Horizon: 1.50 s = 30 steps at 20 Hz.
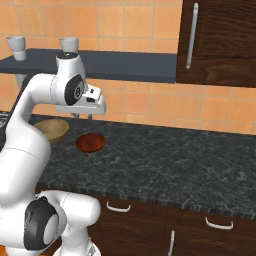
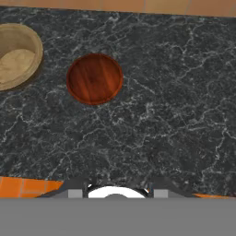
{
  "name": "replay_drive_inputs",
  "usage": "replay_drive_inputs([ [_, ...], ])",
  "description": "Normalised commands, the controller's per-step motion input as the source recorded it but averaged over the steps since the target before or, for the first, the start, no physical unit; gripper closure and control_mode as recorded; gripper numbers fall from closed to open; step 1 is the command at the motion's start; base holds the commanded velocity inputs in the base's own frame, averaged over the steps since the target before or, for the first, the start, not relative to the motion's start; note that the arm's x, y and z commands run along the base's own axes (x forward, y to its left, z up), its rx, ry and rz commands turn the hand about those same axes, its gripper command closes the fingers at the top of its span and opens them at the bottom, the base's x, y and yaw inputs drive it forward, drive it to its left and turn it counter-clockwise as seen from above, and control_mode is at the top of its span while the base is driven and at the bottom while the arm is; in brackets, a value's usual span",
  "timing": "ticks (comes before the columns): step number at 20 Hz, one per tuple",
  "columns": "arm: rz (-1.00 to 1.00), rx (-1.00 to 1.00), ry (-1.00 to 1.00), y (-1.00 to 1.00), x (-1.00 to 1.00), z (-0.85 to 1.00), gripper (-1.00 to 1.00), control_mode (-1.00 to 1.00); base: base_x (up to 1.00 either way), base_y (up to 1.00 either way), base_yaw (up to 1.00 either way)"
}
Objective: Pick up the bowls on the counter and stack them on top of one another in the open cabinet. Place the smaller bowl on top of the larger bowl.
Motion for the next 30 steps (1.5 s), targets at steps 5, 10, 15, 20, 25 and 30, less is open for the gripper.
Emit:
replay_drive_inputs([
  [5, -0.05, 0.0, -0.01, 0.14, -0.01, -0.46, -1.0, -1.0, 0.0, 0.0, 0.0],
  [10, -0.16, 0.15, 0.02, 0.26, 0.38, -0.99, -1.0, -1.0, 0.0, 0.0, 0.0],
  [15, -0.25, 0.15, 0.01, 0.09, 0.68, -0.69, -1.0, -1.0, 0.0, 0.0, 0.0],
  [20, -0.06, -0.02, 0.06, 0.0, 0.74, -0.23, -1.0, -1.0, 0.0, 0.0, 0.0],
  [25, -0.01, -0.01, 0.12, 0.0, 0.55, -0.36, -1.0, -1.0, 0.0, 0.0, 0.0],
  [30, 0.0, 0.0, 0.11, 0.0, 0.25, -0.42, -1.0, -1.0, 0.0, 0.0, 0.0],
])
